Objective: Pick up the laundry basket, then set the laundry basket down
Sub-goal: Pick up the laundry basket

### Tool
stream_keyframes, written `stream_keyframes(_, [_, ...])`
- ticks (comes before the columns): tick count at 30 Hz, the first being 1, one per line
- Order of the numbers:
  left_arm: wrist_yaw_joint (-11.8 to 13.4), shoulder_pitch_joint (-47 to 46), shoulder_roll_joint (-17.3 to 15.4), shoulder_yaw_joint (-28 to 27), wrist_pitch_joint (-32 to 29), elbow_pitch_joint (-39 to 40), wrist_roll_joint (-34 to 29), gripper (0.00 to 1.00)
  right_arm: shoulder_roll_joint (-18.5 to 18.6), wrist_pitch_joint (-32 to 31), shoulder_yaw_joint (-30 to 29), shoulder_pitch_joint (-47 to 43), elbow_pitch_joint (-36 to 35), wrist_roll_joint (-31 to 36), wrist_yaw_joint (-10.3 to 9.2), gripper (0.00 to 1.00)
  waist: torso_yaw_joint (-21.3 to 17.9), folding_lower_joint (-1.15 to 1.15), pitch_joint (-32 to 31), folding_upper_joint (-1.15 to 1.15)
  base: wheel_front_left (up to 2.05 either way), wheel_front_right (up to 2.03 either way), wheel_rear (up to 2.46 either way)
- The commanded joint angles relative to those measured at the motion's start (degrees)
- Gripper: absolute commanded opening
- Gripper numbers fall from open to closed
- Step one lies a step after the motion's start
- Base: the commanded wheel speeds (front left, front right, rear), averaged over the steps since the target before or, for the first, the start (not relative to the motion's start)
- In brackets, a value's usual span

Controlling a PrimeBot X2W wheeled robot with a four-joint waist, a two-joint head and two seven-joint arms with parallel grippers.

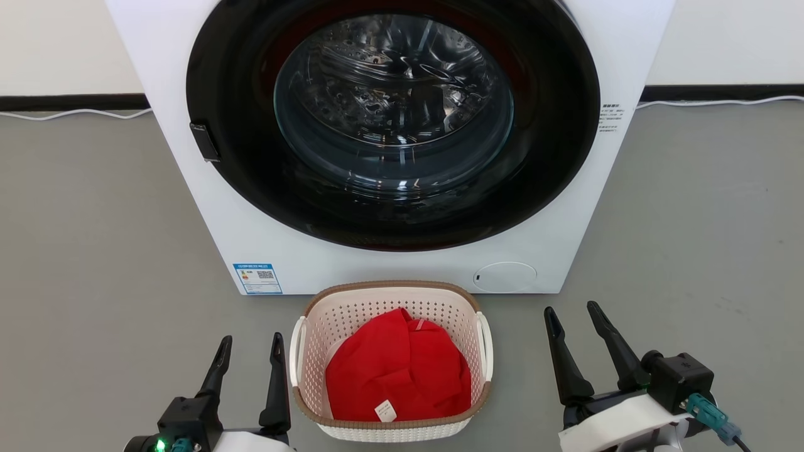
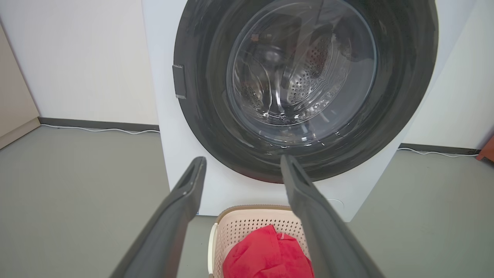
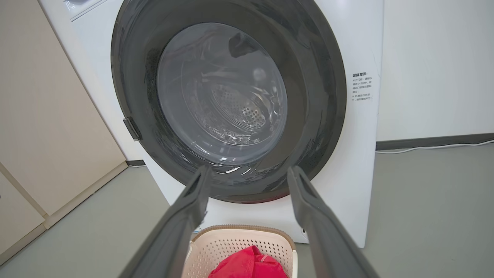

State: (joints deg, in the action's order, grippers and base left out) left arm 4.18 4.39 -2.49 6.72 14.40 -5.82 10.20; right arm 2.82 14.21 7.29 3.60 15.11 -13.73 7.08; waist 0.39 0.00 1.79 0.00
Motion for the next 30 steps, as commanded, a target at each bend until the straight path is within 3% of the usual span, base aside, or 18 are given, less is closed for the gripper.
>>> stream_keyframes(1, [0.03, -1.03, -0.39, -1.84, 0.6, 1.51, 0.55, 1.0, 0.06, 0.79, 1.27, 1.02, -1.49, -0.26, 0.41, 1.0, 0.0, 0.0, 0.09, 0.0, 0.0, 0.0, 0.0])
stream_keyframes(16, [-0.19, -5.0, -0.39, -2.63, 0.6, 1.8, 0.81, 1.0, 0.06, 0.79, -0.28, 4.26, -2.37, 0.43, 0.41, 1.0, 0.61, 0.0, 7.16, 0.0, 0.0, 0.0, 0.0])
stream_keyframes(30, [-0.63, -16.16, -0.39, -2.26, 0.6, -1.4, 2.87, 1.0, 0.06, 0.79, -2.12, 13.51, -0.34, 2.67, 0.41, 1.0, 2.37, 0.0, 22.35, 0.0, 0.0, 0.0, 0.0])
